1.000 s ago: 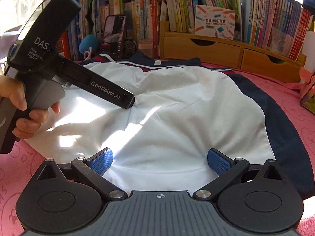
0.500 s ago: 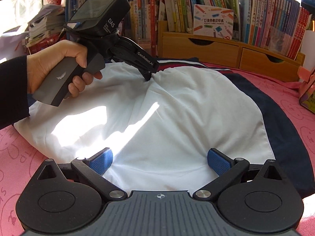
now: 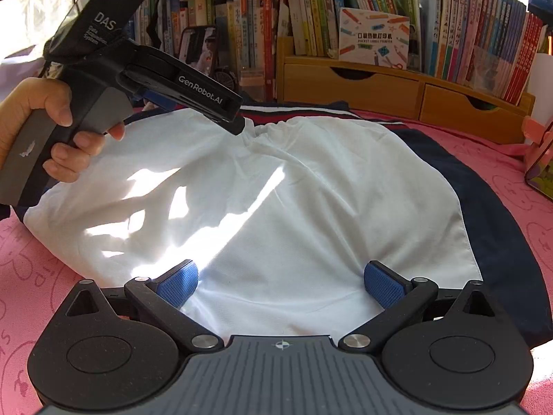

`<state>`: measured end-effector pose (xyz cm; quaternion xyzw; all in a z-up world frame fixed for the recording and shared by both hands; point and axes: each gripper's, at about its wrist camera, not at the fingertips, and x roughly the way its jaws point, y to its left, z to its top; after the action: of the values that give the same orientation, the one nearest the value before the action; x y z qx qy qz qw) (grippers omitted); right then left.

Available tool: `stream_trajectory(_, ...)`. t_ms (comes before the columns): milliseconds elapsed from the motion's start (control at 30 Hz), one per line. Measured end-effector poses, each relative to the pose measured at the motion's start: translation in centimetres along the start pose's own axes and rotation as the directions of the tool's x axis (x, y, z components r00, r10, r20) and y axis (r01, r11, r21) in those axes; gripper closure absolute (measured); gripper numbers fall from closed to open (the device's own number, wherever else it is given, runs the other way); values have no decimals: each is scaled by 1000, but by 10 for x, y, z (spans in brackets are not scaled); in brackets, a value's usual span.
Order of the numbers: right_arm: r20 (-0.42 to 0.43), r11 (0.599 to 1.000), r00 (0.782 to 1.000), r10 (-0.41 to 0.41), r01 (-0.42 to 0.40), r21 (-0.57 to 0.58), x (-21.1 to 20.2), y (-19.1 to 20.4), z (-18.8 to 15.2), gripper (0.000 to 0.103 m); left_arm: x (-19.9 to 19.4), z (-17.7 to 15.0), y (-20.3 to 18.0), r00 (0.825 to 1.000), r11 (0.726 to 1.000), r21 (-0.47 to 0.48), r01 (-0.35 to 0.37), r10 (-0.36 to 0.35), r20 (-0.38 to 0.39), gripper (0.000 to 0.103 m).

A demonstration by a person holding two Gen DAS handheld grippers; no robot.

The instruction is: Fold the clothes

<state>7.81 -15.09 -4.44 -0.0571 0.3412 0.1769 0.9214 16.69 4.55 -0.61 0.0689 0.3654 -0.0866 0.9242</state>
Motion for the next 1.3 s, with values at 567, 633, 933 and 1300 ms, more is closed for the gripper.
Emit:
stream_trajectory(567,1,1000,1000,0,0,-2,-1,-1,-1,0,60,29,8,984,989,48,-140,144,-103,0)
stream_trajectory(633,1,1000,1000,1,-1,-3,-1,0,-1,0,70,40,11,979,983,51,-177,181,-96,0)
stream_trajectory(933,2,1000,1000,0,0,-3,0,1,-2,0,89,53,30,986,988,-71,-141,134,-99,0)
stream_trajectory(1300,3,1000,1000,-1,1,-1,0,1,-3,0,1,1,11,997,998,-14,-61,60,-41,0)
